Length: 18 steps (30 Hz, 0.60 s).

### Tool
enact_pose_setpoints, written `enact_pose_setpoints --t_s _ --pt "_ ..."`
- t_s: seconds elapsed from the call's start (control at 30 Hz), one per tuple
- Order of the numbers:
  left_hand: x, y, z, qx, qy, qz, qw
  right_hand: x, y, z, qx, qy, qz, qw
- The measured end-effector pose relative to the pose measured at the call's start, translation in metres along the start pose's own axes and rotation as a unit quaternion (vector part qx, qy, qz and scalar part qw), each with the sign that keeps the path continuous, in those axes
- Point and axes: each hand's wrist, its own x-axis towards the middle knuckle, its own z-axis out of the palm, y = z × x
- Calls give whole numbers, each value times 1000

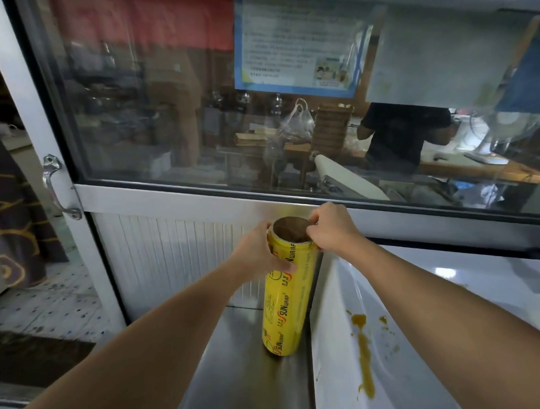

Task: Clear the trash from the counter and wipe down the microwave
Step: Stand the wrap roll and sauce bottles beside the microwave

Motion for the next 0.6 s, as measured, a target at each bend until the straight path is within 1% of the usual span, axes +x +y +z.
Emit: enact_pose_setpoints --t_s 0.33,0.5,0.6 --pt "29 -1 25 -11 0 2 1000 16 31 4 5 33 13 999" --pt "32 0 26 -14 -4 2 1000 20 33 4 -13 29 1 999" --pt "32 1 27 -11 -4 -1 1000 19 31 5 -20 34 7 999"
